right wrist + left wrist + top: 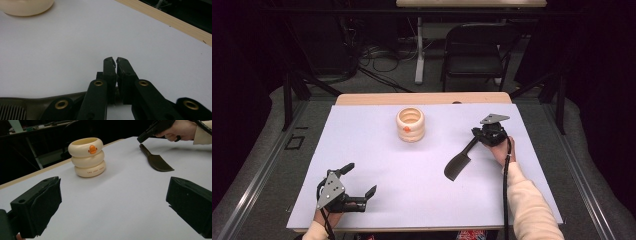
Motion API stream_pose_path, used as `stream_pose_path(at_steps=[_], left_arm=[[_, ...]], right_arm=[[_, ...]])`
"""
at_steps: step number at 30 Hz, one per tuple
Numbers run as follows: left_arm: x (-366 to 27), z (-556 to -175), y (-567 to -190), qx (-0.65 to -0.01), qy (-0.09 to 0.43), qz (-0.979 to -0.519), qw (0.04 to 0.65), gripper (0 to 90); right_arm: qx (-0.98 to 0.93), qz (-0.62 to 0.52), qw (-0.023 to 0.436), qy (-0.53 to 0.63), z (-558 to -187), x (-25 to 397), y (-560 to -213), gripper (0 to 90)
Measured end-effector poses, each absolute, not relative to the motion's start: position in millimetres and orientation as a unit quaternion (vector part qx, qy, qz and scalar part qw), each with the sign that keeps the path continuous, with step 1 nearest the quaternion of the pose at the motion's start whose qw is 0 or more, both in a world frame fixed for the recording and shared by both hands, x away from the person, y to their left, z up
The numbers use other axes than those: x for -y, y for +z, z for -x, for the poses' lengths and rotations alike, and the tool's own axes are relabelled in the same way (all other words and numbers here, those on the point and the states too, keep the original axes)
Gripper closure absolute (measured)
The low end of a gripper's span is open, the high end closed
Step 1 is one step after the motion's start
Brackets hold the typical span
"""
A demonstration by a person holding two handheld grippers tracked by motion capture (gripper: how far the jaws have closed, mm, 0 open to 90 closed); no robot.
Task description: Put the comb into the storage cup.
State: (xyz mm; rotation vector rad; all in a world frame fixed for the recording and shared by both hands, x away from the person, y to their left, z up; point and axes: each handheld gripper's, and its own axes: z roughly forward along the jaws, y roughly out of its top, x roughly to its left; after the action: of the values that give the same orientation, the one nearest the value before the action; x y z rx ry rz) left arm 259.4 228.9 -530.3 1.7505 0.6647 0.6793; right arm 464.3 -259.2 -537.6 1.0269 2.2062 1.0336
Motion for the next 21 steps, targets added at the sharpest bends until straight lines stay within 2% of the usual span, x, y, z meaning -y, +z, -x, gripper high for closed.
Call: stream_pose_path(at_steps=[6, 21], left_arm=[[-229, -259, -530, -0.281, 0.288, -0.738, 0.543, 0.1], [-228, -259, -531, -0.279, 0.285, -0.741, 0.540, 0.1]], right_arm=[[-0.807, -0.384, 0.261, 0.364, -469, 260, -538, 89.6], [-0.825, -0.389, 0.261, 0.317, -476, 257, -547, 90.0]])
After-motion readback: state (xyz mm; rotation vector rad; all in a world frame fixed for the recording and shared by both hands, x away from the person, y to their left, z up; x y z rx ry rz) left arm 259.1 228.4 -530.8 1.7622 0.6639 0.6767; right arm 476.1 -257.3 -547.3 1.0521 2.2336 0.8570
